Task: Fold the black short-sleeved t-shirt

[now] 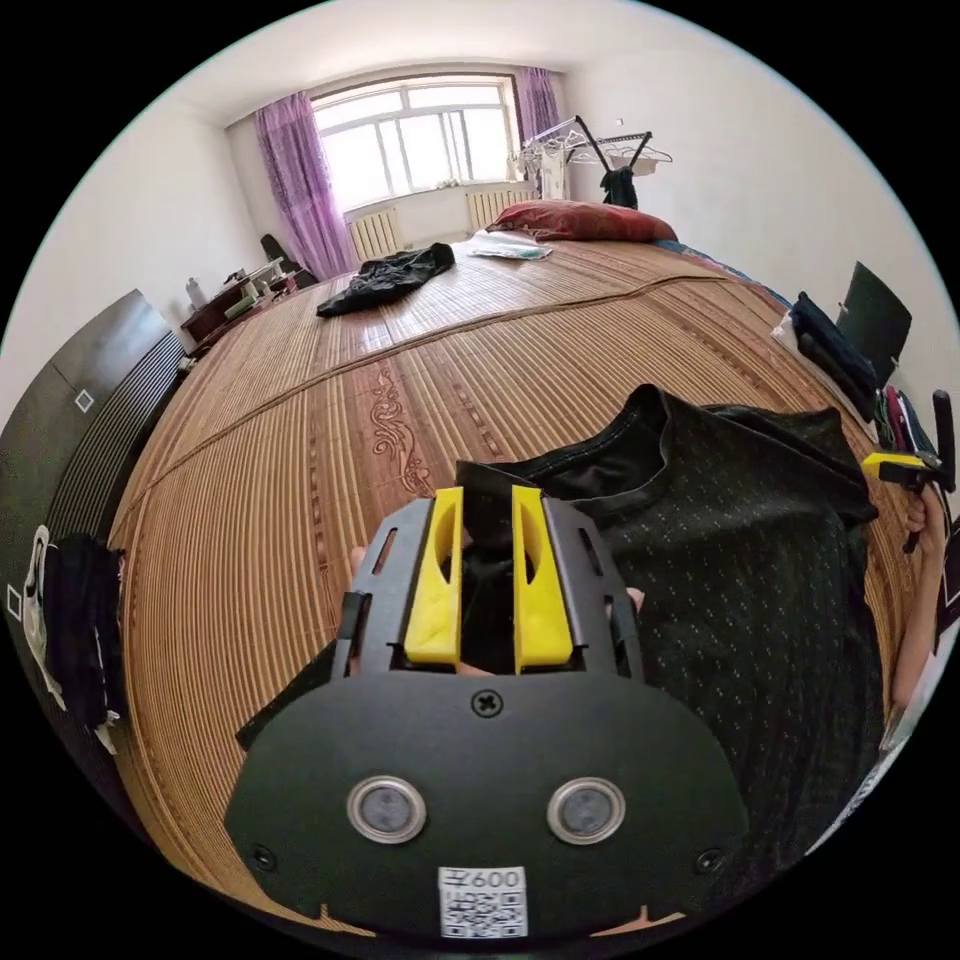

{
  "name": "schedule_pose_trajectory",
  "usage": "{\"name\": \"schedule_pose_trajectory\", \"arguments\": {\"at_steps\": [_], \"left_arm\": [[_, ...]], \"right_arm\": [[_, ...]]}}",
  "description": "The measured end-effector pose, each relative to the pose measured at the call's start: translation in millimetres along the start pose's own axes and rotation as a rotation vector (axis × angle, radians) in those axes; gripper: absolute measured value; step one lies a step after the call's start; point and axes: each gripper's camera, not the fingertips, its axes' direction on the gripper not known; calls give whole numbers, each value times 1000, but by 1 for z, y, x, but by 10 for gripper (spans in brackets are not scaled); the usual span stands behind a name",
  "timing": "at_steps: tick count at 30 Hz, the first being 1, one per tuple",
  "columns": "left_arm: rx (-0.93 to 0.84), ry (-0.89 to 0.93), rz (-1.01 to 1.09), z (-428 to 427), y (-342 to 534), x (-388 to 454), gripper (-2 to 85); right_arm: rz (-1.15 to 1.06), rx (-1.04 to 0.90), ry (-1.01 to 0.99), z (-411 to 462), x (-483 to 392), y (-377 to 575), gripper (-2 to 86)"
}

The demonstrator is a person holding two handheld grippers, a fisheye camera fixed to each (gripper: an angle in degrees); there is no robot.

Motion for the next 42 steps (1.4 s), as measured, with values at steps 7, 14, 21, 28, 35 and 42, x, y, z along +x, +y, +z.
{"name": "schedule_pose_trajectory", "arguments": {"at_steps": [7, 14, 21, 28, 35, 42], "left_arm": [[175, -122, 134, 4, -17, 9, 13], [-38, 51, 48, 54, -15, -32, 73], [10, 106, 38, 91, 2, -22, 26], [24, -196, 130, 132, -42, 43, 55], [93, -39, -229, 170, 2, -4, 135], [2, 7, -370, 118, 123, -104, 37]], "right_arm": [[-14, -36, 22, 9, 12, -2, -9], [-91, -100, 156, 22, 7, -7, -9], [7, -15, -193, 9, 40, -12, -9], [52, -42, -61, 21, 49, -19, -9], [-39, -165, 136, 66, 20, -30, -9], [-68, -160, 184, 63, 10, -37, -9]]}}
